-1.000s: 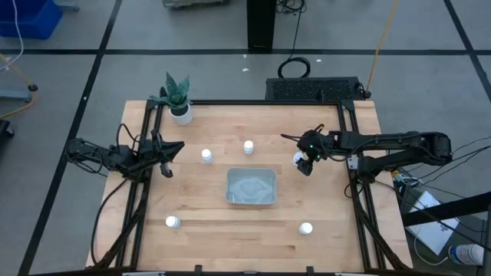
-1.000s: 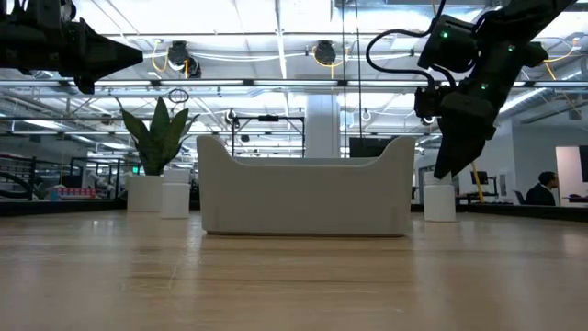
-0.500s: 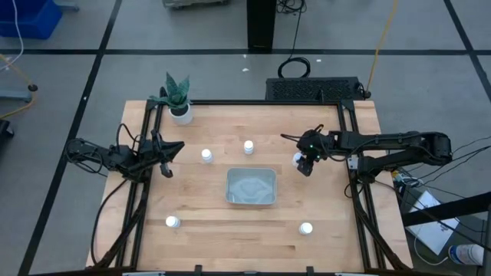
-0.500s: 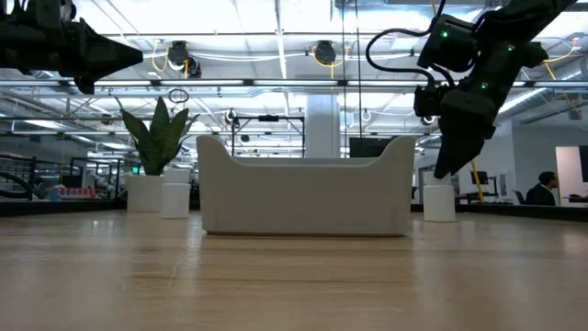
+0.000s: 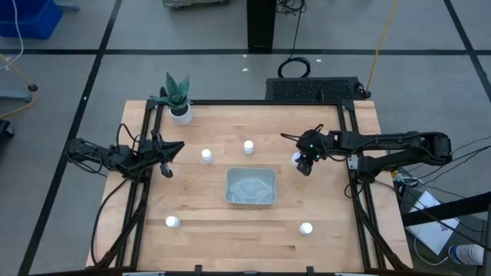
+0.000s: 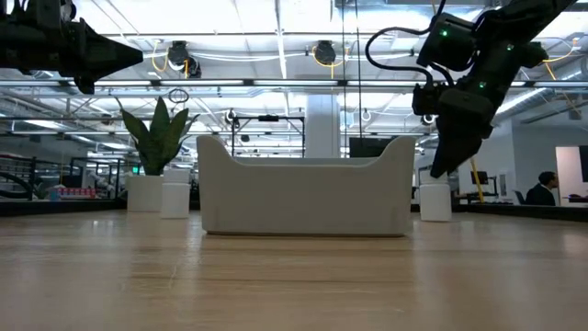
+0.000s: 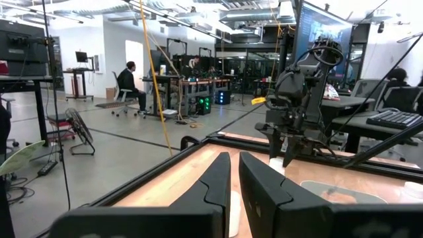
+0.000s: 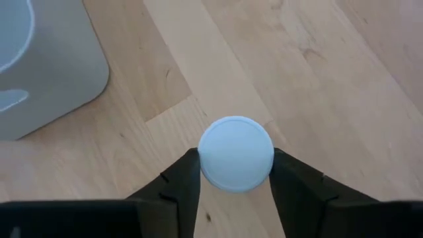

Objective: Pick and place pill bottles into a basket
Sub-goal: Put the white pill bottle into the gray bin

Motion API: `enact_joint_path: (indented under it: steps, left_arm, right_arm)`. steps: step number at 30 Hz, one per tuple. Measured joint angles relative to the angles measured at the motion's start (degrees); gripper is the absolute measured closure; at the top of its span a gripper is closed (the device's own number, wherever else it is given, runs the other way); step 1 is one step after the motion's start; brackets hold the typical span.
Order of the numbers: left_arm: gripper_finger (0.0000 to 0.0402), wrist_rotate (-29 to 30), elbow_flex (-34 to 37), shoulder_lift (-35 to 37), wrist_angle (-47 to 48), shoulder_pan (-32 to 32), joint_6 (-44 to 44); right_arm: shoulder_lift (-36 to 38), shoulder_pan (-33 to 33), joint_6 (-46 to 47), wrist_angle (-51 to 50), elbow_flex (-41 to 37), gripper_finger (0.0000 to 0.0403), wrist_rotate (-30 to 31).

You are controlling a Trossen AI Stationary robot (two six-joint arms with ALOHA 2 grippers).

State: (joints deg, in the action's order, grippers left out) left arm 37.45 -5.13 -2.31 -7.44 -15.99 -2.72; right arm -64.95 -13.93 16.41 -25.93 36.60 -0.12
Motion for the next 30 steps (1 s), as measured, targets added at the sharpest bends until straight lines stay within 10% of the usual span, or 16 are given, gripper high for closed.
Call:
enact_joint_path:
  steps: [30]
  left_arm:
    - [0.0364,0.0,0.0,0.0,0.4,0.0,0.2]
  right_arm:
    - [1.1,6.0,-3.9,14.5,9.3,0.0260,0.0]
